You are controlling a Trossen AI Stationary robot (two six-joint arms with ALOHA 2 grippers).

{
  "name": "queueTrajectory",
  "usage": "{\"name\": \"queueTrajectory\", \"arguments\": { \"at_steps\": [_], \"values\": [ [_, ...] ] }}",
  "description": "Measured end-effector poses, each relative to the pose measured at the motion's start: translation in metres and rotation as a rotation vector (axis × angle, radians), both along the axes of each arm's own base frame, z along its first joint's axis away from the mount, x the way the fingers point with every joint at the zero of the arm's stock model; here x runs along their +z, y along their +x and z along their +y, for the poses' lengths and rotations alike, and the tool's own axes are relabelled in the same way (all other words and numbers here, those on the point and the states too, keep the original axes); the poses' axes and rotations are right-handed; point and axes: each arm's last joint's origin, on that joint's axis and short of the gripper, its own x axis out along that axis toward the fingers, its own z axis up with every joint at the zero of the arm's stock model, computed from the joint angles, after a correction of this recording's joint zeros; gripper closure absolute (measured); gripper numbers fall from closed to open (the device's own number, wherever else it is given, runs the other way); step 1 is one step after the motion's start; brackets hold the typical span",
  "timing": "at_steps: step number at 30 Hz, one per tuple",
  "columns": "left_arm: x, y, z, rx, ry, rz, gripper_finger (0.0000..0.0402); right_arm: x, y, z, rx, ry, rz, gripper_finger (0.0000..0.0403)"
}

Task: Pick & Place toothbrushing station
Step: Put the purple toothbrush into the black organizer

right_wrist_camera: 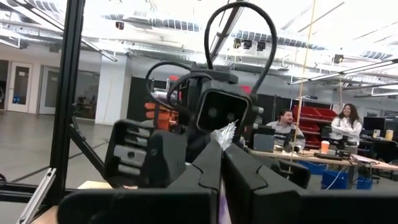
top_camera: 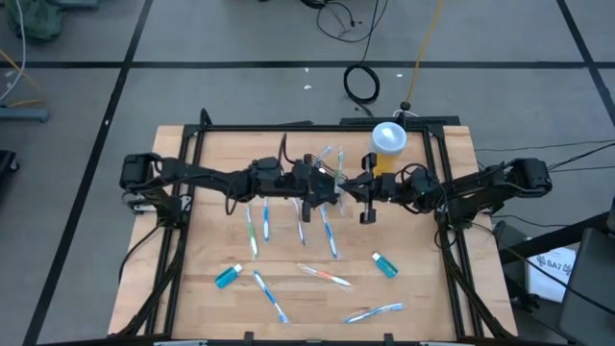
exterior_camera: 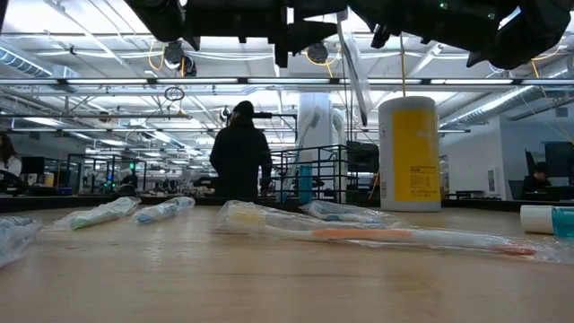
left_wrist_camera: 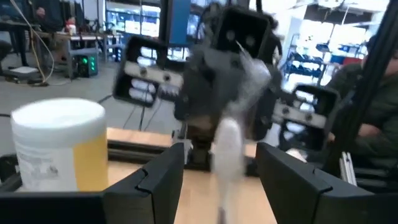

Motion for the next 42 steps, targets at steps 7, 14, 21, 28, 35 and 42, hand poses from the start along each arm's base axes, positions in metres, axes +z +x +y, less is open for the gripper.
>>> {"name": "queueTrajectory", "arguments": {
  "at_steps": [7,14,21,28,35,42],
  "values": [
    [0.002,0.002,0.006,-0.043,0.007,-0.010,0.0195,-0.001,0.000,0.000,0.008,0.020,0.011,0.0403],
    [0.003,0.002,0.005,-0.084,0.013,-0.012,0.0230,-0.001,0.000,-0.003,-0.005,0.020,0.014,0.0403],
    [0.002,0.002,0.005,-0.083,0.036,-0.013,0.0307,-0.003,0.001,-0.008,-0.022,0.023,0.036,0.0403],
    [0.002,0.002,0.005,-0.080,0.035,-0.008,0.0340,-0.005,0.001,-0.010,-0.028,0.023,0.052,0.0403],
    [-0.001,0.001,0.012,-0.065,-0.020,0.024,0.0345,-0.005,0.002,-0.010,-0.031,0.022,0.059,0.0403],
    [-0.003,0.001,0.018,-0.049,-0.051,0.048,0.0345,-0.006,0.002,-0.010,-0.034,0.019,0.060,0.0369]
  ]
}}
